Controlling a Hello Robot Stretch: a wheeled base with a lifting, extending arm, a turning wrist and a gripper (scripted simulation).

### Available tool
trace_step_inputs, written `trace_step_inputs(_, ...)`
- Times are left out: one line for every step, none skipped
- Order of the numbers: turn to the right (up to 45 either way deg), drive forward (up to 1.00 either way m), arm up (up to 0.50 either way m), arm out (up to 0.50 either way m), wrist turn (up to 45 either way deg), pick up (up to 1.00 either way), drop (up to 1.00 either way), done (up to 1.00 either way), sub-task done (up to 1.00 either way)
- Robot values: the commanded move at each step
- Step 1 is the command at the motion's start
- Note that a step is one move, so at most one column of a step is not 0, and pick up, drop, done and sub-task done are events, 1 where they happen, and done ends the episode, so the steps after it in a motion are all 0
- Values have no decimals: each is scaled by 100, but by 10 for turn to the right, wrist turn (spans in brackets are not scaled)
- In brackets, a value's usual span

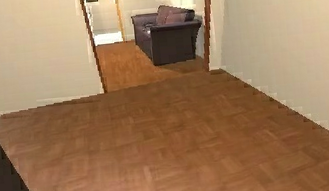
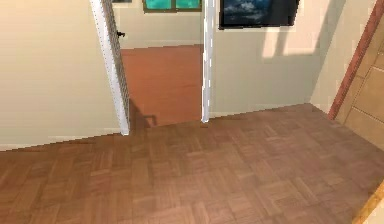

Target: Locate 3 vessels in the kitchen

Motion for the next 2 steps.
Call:
trace_step_inputs(-450, 0, 0, 0, 0, 0, 0, 0, 0)
trace_step_inputs(0, 40, 0, 0, 0, 0, 0, 0, 0)
